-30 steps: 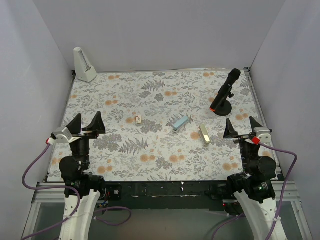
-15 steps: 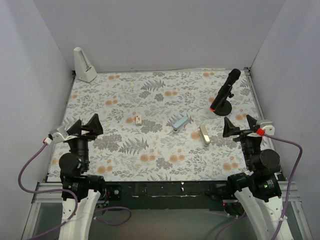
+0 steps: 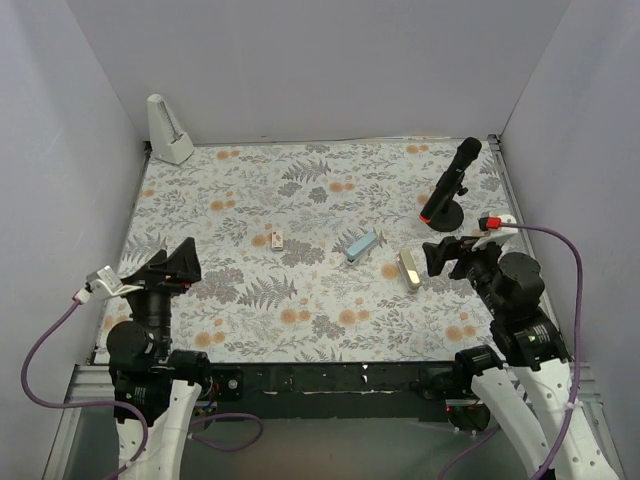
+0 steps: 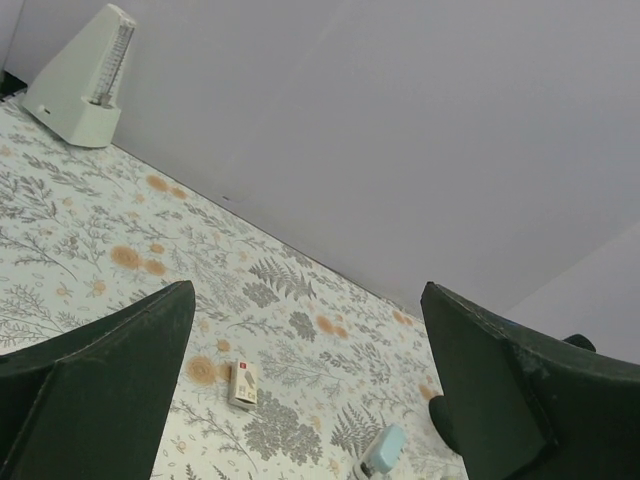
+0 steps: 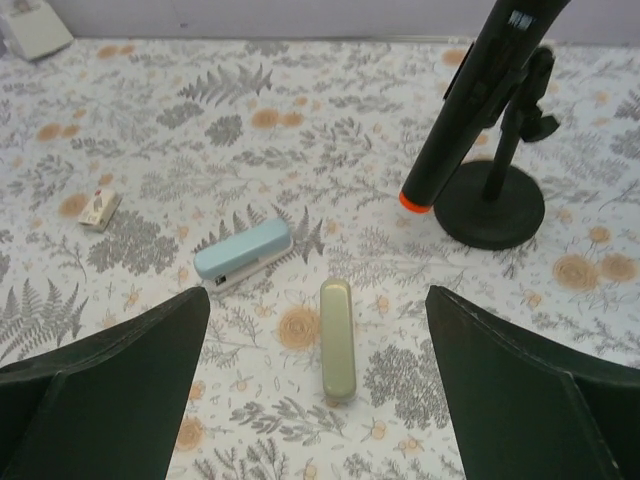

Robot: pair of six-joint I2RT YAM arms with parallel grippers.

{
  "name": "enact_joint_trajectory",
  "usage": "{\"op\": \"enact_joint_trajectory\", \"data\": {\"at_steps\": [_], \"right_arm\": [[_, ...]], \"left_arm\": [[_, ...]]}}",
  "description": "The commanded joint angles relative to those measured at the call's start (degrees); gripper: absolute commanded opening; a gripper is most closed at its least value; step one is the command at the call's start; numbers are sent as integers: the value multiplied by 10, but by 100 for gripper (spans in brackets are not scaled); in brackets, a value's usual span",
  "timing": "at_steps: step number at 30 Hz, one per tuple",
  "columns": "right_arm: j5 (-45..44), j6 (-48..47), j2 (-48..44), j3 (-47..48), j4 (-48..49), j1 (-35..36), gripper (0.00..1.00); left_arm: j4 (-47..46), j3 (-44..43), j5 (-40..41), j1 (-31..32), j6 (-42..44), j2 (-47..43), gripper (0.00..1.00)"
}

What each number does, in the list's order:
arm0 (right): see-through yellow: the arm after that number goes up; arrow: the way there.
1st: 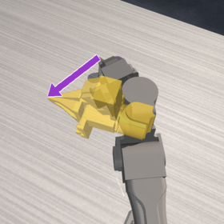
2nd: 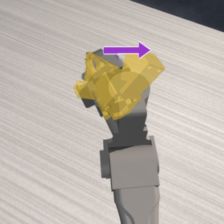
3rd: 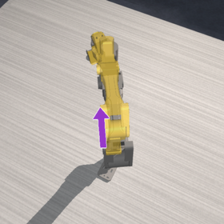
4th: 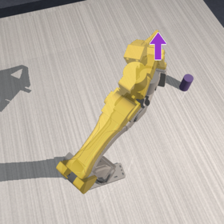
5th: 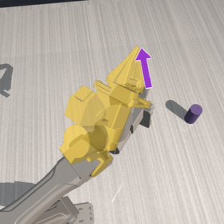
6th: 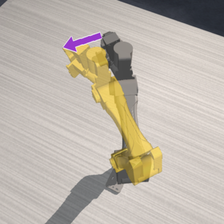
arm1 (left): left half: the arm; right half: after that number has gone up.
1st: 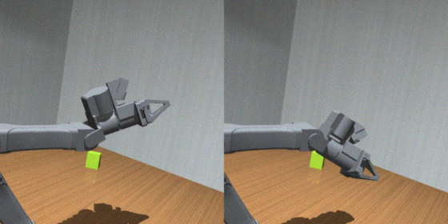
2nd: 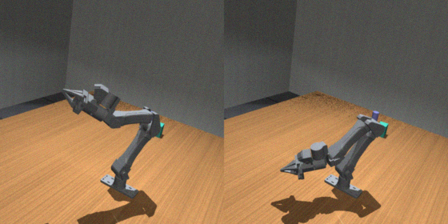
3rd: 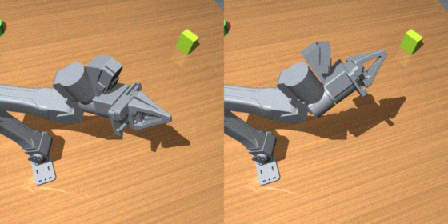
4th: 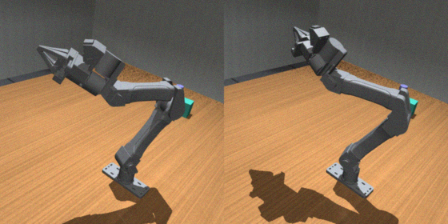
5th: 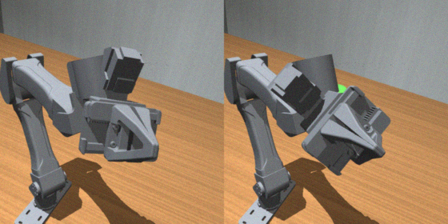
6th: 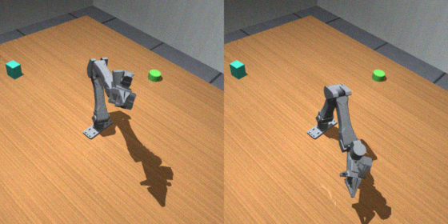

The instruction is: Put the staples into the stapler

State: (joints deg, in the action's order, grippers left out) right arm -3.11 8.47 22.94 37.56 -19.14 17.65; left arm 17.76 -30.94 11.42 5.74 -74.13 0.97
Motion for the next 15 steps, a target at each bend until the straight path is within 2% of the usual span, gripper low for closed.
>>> {"op": "enact_joint_trajectory", "data": {"at_steps": [1, 4, 7, 8, 15], "right_arm": [[15, 28, 50, 44, -44, -1, 98], [-6, 43, 121, 77, -100, -1, 98], [13, 27, 214, 109, -156, -1, 98], [14, 22, 259, 116, -167, -1, 98], [6, 22, 417, 146, -187, 16, 93]], "left_arm": [[31, -11, -56, 2, -9, 4, 98], [31, 3, -89, 2, -15, 18, 98], [25, 24, -113, 2, -15, 41, 98], [16, 34, -147, 2, -8, 43, 98], [-4, 62, -183, 17, 12, 25, 98]]}}
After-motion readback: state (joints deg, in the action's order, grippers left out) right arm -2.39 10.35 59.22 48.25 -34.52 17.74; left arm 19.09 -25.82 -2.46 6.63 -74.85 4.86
